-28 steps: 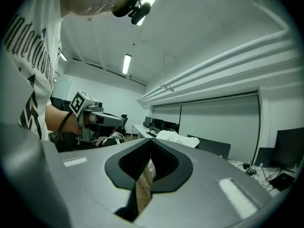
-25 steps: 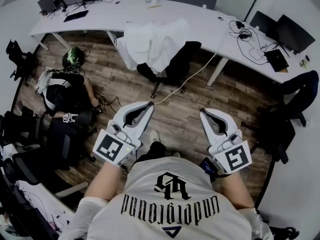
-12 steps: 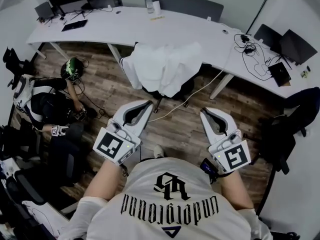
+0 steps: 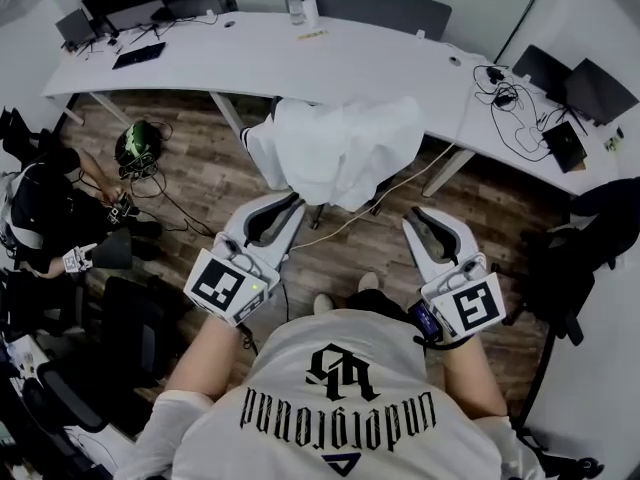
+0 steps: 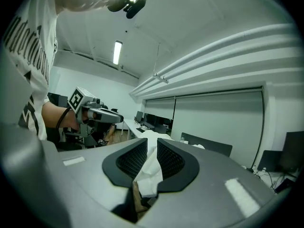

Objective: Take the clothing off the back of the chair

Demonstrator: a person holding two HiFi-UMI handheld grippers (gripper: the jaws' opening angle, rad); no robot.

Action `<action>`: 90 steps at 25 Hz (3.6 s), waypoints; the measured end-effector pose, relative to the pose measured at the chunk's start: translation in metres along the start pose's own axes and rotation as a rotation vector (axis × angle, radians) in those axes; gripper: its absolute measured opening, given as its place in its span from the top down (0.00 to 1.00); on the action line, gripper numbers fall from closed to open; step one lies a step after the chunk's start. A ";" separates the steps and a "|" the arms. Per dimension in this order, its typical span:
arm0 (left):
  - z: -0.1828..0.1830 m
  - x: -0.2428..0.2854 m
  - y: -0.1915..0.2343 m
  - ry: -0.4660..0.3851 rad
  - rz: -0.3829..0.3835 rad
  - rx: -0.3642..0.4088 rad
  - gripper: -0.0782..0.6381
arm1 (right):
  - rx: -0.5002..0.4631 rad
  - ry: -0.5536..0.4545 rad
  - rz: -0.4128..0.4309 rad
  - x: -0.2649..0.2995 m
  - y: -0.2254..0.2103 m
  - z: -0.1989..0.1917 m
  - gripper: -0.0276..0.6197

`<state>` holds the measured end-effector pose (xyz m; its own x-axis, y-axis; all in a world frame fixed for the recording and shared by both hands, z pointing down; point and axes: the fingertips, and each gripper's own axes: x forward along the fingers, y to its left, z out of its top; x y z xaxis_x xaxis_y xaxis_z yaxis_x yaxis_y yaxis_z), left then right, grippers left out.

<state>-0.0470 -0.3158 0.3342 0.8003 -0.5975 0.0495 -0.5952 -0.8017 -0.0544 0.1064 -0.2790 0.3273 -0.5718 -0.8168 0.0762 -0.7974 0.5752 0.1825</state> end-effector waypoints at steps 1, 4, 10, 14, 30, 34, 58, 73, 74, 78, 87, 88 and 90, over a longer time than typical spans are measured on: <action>-0.002 0.004 0.004 0.002 0.003 -0.005 0.82 | 0.002 0.000 -0.002 0.004 -0.006 -0.001 0.88; -0.008 0.017 0.016 0.013 0.017 -0.010 0.79 | 0.015 0.010 -0.006 0.017 -0.025 -0.009 0.86; -0.031 0.043 0.045 0.068 0.073 -0.048 0.67 | 0.049 0.034 0.032 0.049 -0.064 -0.030 0.77; -0.050 0.058 0.071 0.116 0.132 -0.094 0.55 | 0.080 0.073 0.044 0.072 -0.090 -0.049 0.66; -0.123 0.089 0.127 0.267 0.251 -0.282 0.24 | 0.259 0.238 0.089 0.125 -0.134 -0.137 0.39; -0.120 0.092 0.124 0.258 0.245 -0.254 0.30 | 0.225 0.210 0.120 0.127 -0.130 -0.125 0.60; -0.050 0.019 0.069 0.091 0.128 -0.059 0.80 | 0.070 0.095 0.036 0.068 -0.046 -0.048 0.93; -0.017 -0.043 -0.004 0.004 0.059 0.004 0.80 | 0.005 0.043 0.008 -0.005 0.019 -0.014 0.93; -0.013 -0.047 -0.012 -0.005 0.057 0.015 0.80 | 0.000 0.033 0.014 -0.011 0.022 -0.011 0.93; 0.005 -0.058 -0.052 -0.029 0.068 0.059 0.80 | -0.019 -0.005 0.049 -0.039 0.036 0.003 0.93; 0.010 -0.100 -0.154 -0.022 0.143 0.052 0.80 | -0.034 -0.038 0.139 -0.136 0.076 0.012 0.93; 0.009 -0.105 -0.165 -0.021 0.153 0.049 0.80 | -0.034 -0.043 0.146 -0.147 0.081 0.012 0.93; 0.010 -0.116 -0.187 -0.019 0.167 0.044 0.80 | -0.033 -0.045 0.160 -0.168 0.091 0.012 0.93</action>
<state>-0.0280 -0.0966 0.3288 0.6917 -0.7220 0.0172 -0.7169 -0.6893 -0.1043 0.1274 -0.0888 0.3195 -0.6995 -0.7118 0.0629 -0.6892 0.6953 0.2039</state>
